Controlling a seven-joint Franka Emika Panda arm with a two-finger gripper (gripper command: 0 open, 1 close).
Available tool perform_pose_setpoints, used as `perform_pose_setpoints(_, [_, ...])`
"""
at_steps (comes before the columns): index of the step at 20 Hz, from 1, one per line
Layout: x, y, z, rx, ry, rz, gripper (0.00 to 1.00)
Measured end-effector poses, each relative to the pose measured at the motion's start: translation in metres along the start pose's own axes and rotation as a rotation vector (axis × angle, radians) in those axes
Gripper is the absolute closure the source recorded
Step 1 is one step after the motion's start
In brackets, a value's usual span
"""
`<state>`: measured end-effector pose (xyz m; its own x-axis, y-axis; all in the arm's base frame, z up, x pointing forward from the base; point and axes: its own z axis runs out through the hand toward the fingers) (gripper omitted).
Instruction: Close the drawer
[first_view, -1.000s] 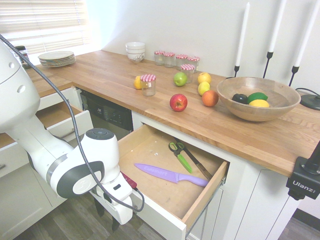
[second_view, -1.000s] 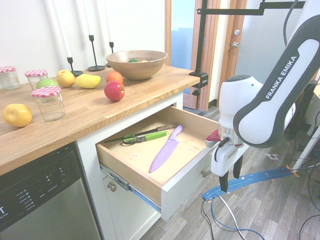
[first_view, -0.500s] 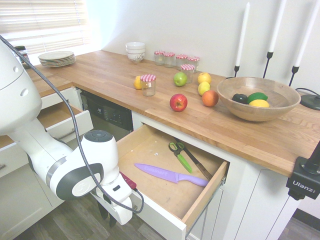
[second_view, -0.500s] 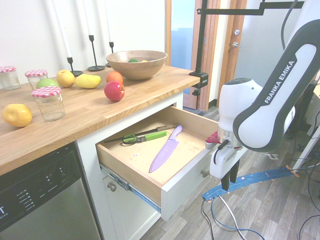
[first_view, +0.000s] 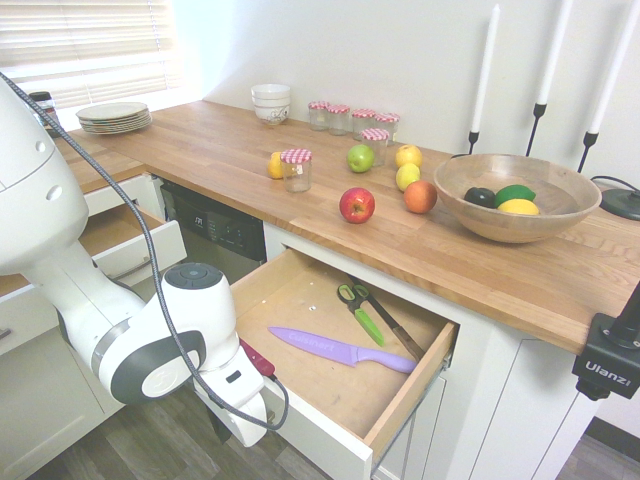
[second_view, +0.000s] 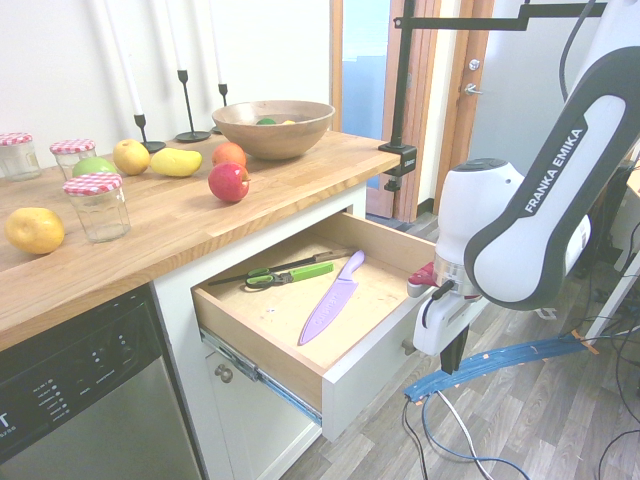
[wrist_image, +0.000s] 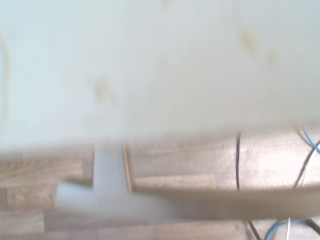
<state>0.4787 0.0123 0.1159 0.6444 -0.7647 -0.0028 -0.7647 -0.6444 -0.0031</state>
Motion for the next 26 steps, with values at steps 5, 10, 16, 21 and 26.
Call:
perform_pose_setpoints(5, [0.009, -0.015, 0.0, 0.061, 0.038, 0.012, 1.0])
perform_pose_setpoints(10, [0.022, -0.031, -0.002, 0.09, 0.055, 0.025, 1.0])
perform_pose_setpoints(16, [0.044, -0.055, -0.015, 0.112, 0.07, 0.029, 1.0])
perform_pose_setpoints(21, [0.07, -0.079, -0.023, 0.115, 0.074, 0.033, 1.0])
perform_pose_setpoints(26, [0.093, -0.111, -0.022, 0.128, 0.095, 0.038, 1.0])
